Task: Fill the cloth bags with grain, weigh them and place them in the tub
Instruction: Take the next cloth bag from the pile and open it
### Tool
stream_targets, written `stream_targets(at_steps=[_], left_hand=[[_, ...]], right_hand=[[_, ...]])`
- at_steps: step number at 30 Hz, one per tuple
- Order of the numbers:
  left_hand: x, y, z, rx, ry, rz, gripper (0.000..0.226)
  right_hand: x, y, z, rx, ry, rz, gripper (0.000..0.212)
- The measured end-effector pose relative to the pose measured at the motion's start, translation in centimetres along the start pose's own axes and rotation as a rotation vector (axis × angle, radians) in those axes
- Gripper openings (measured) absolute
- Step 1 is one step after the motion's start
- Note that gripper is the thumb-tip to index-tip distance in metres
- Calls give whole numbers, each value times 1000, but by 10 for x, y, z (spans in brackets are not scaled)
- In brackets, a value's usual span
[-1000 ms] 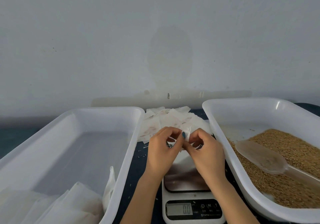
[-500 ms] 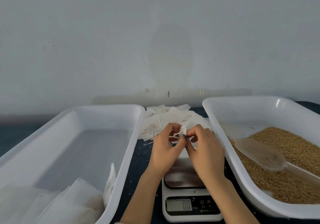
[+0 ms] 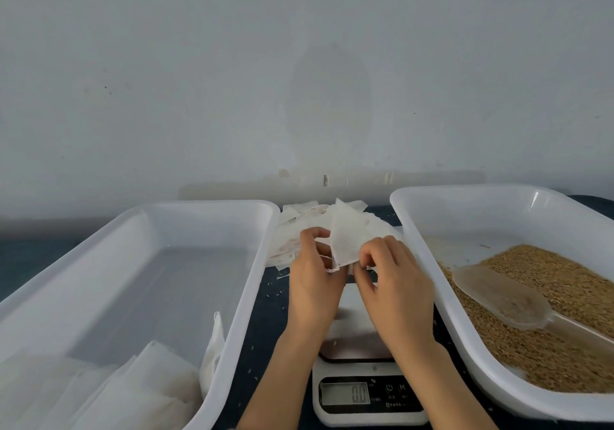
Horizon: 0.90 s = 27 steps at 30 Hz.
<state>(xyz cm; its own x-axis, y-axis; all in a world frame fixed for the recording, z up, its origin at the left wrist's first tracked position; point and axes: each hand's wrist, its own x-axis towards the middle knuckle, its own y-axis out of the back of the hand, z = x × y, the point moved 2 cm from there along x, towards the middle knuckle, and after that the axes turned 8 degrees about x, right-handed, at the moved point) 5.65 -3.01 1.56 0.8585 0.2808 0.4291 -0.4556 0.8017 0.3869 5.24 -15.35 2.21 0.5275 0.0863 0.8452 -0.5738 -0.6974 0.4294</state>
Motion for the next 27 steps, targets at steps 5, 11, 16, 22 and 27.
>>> stream_targets(at_steps=[5, 11, 16, 22, 27], left_hand=[[4, 11, -1, 127, -35, 87, 49], [7, 13, 0, 92, -13, 77, 50], [9, 12, -4, -61, 71, 55, 39], [9, 12, -6, -161, 123, 76, 35], [5, 15, 4, -27, -10, 56, 44]], right_hand=[[0, 2, -1, -54, -50, 10, 17], [1, 4, -6, -46, 108, 38, 23], [1, 2, -7, -104, 165, 28, 25], [-1, -3, -8, -80, 78, -184, 28], [0, -2, -3, -122, 62, -209, 15]])
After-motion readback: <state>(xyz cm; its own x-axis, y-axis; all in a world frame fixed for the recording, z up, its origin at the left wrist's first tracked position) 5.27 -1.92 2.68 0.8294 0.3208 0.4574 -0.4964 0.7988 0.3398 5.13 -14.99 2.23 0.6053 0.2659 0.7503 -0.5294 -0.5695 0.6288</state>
